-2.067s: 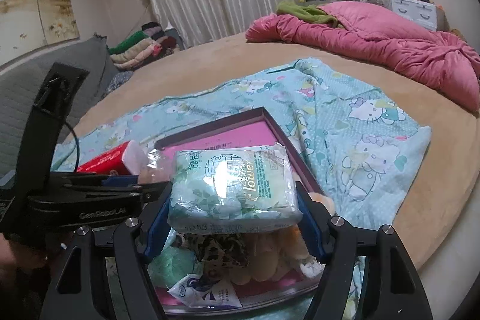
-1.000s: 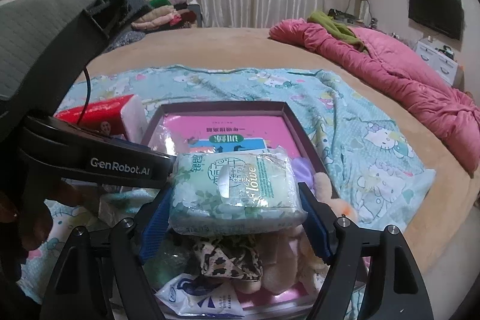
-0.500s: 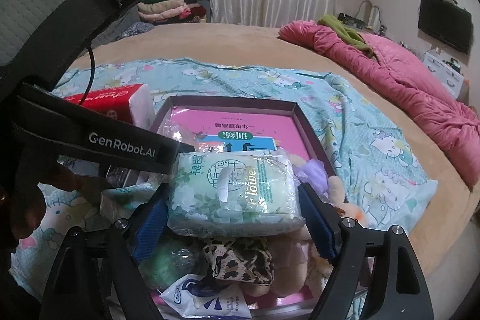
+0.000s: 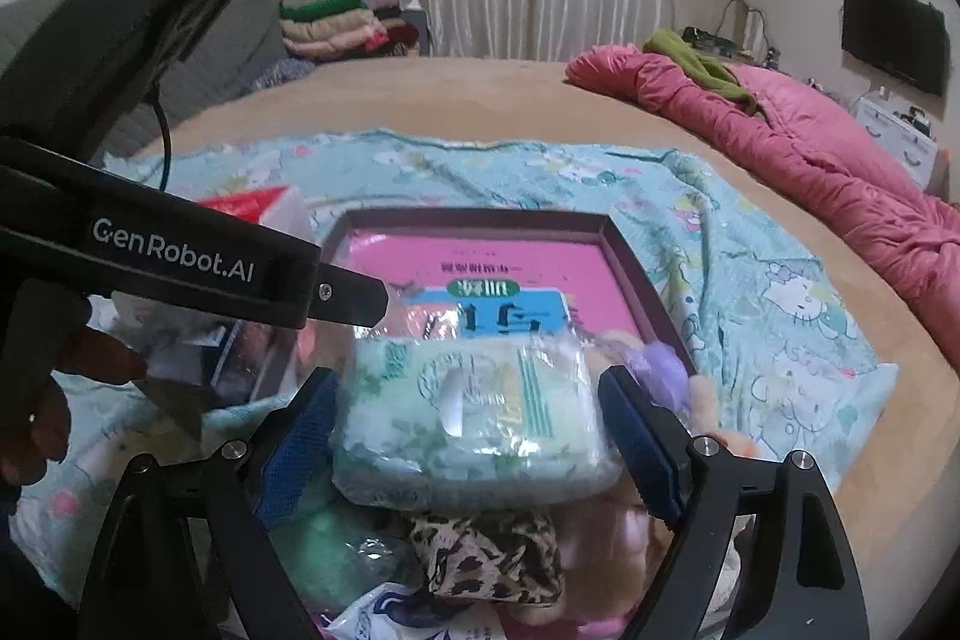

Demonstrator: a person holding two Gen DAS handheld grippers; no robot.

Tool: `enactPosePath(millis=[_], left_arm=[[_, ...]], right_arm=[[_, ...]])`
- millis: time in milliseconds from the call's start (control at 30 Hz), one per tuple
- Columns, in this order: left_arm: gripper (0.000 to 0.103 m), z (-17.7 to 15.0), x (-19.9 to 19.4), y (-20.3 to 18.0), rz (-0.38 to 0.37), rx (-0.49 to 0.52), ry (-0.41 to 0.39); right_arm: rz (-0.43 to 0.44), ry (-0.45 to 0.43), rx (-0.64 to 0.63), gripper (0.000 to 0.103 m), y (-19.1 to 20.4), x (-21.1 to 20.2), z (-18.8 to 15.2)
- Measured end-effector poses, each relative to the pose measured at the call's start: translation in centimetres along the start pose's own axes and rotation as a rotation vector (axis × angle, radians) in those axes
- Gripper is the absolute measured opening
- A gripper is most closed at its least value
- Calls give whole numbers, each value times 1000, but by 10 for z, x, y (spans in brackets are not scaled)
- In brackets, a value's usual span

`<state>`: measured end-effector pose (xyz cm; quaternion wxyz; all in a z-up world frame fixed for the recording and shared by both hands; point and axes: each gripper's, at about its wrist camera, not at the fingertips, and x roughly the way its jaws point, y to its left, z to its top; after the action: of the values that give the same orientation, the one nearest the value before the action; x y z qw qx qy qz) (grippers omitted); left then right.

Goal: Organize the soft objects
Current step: 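Lower the tissue pack and clear bag into the box and open both tools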

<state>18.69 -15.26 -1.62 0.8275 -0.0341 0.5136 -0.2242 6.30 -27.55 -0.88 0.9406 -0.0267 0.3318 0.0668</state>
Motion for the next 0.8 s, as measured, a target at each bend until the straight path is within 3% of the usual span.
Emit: enactPosePath(millis=[300,433,800], left_arm=[[65,-3,-27,1,14,-1,-48],[65,-9,-41,-1,55,29,-71],[72,-21,-76,-5,75,46,-123]], right_arm=[[-2,-34,-9,88,6,-14,1],[5,-36,29,88,1,-19,1],[-10,-67,142,88,-9,-41,6]])
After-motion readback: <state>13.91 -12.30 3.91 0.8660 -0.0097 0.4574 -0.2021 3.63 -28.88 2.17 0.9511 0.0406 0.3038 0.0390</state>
